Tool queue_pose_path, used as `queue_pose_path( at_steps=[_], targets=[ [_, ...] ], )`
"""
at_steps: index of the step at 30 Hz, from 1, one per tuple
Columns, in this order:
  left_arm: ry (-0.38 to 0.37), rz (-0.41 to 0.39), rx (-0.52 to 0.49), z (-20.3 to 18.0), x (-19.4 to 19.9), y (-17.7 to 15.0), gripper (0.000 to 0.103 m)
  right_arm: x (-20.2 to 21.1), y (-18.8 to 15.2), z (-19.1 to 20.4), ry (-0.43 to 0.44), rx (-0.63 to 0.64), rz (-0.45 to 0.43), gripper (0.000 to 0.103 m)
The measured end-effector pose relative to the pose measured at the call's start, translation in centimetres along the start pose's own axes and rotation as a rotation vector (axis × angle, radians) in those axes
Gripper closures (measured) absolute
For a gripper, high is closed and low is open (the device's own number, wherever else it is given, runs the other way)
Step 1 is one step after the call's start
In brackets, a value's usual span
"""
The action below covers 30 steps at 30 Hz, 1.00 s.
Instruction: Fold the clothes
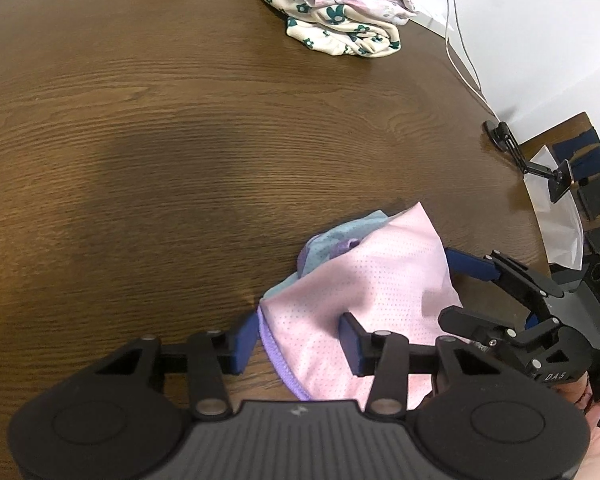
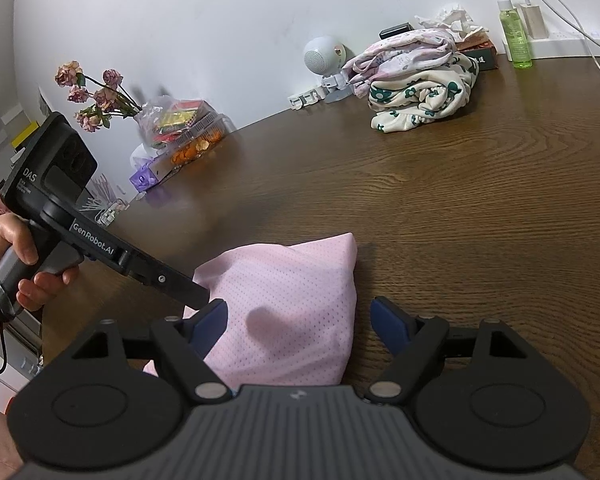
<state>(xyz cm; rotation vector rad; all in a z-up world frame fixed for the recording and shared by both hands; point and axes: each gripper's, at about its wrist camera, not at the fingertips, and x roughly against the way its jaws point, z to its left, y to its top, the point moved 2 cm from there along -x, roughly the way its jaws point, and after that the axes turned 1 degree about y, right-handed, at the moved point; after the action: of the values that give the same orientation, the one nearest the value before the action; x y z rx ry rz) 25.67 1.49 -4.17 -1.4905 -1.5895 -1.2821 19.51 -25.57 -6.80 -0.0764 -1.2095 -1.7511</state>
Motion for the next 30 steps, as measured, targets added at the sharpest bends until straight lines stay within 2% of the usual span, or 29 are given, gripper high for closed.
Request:
queue_pose_path(
  at_steps=[2, 3, 4, 5, 10, 11, 12, 13, 15, 18, 24, 30],
  targets=[
    [0.006, -0.003, 0.002, 0.1, 0.0, -0.1, 0.068, 0.0, 0.0, 0.0, 0.002, -0.001, 0.000, 0.023],
    [0.006, -0.005, 0.007, 0.2, 0.0, -0.2, 0.074, 0.0, 0.0, -0.1, 0.003, -0.002, 0.000, 0.023],
    [0.002, -0.005, 0.015, 0.3, -0.1, -0.3, 0.088, 0.0, 0.0, -0.1, 0.003, -0.002, -0.001, 0.023],
    [-0.005, -0.004, 0.024, 0.5, -0.1, -0.4, 0.090, 0.0, 0.0, -0.1, 0.004, -0.002, -0.002, 0.023],
    [-0.024, -0.030, 0.061, 0.7, -0.1, -1.0, 0.090, -0.1, 0.0, 0.0, 0.006, -0.003, -0.006, 0.025],
    [-0.027, -0.037, 0.068, 0.7, -0.2, -1.1, 0.091, -0.2, 0.0, 0.0, 0.007, -0.004, -0.003, 0.027],
    [-0.030, -0.045, 0.070, 0.8, -0.1, -1.2, 0.092, -0.3, 0.0, 0.0, 0.009, -0.006, 0.000, 0.038],
    [-0.033, -0.055, 0.070, 0.7, -0.1, -1.3, 0.093, -0.4, -0.1, -0.1, 0.012, -0.015, 0.006, 0.055],
    [-0.040, -0.076, 0.070, 0.6, -0.2, -1.6, 0.094, -0.5, -0.1, -0.3, 0.013, -0.032, 0.014, 0.069],
    [-0.056, -0.118, 0.072, 0.6, -0.3, -2.0, 0.094, -0.6, -0.1, -0.6, 0.011, -0.053, 0.022, 0.074],
    [-0.058, -0.215, 0.050, 0.2, -0.3, -3.1, 0.098, -0.6, -0.1, -0.5, 0.000, -0.074, 0.023, 0.092],
    [-0.091, -0.270, 0.045, 0.0, 0.1, -3.3, 0.100, 0.5, 0.3, 0.4, -0.021, -0.080, -0.019, 0.094]
  ],
)
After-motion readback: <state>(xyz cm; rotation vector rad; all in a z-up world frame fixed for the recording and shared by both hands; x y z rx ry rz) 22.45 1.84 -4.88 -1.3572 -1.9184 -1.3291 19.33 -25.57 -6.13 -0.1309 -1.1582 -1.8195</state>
